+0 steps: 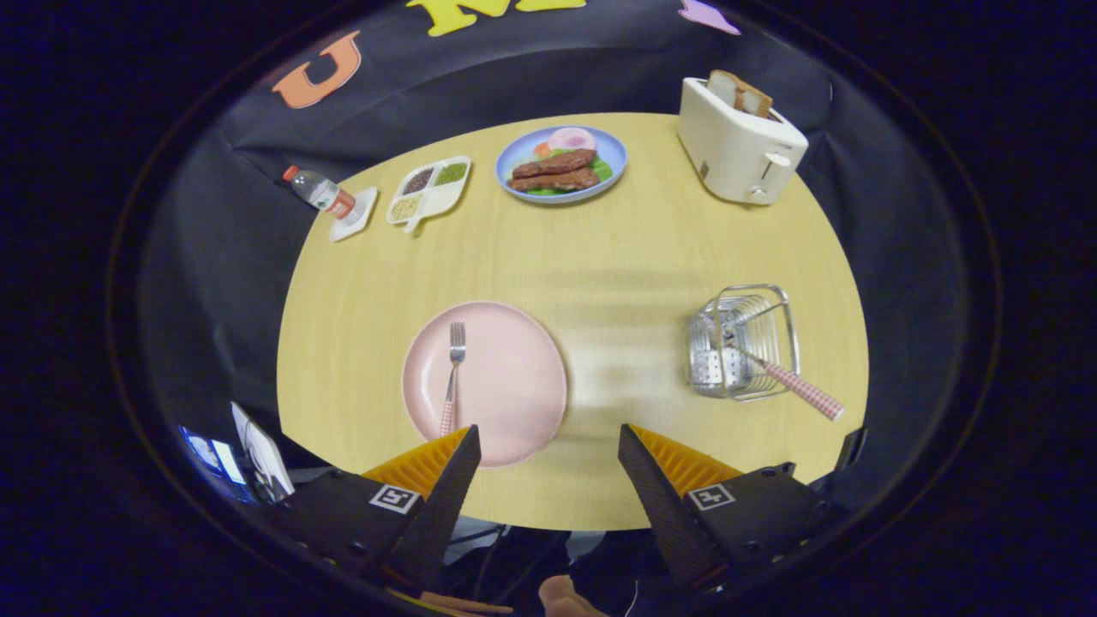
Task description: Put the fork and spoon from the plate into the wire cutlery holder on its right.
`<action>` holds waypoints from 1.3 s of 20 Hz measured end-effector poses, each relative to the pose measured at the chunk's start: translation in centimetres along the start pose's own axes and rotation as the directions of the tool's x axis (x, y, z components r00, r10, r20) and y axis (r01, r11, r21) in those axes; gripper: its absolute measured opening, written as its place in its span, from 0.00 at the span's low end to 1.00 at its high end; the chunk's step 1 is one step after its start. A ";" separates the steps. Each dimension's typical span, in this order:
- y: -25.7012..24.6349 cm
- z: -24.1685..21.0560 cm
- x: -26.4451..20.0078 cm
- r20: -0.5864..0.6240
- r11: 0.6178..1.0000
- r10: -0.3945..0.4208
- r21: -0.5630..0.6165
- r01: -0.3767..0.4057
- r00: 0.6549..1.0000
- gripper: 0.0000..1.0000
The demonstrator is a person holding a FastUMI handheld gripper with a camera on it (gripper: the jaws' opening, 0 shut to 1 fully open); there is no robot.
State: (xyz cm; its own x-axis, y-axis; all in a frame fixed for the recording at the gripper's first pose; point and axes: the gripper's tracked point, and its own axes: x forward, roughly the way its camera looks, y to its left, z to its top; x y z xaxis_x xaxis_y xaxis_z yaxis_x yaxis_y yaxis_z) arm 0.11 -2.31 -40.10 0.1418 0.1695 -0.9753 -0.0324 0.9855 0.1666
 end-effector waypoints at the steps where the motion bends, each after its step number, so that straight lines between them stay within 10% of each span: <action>1: 1.0 -0.4 0.7 -0.010 1.000 0.000 -0.004 0.000 1.000 0.97; 17: 9.1 -2.0 11.6 0.145 0.995 -0.067 0.087 0.055 0.987 0.96; 23: 10.1 -2.0 13.7 0.232 0.994 -0.083 0.087 0.064 0.969 0.73; 26: 10.7 -2.4 14.1 0.240 0.995 -0.083 0.066 0.069 0.967 0.27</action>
State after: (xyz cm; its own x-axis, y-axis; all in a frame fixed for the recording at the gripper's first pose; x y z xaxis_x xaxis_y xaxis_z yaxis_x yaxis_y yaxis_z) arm -0.62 10.60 -52.44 0.3773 0.0839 -0.9223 0.0428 0.9932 0.1078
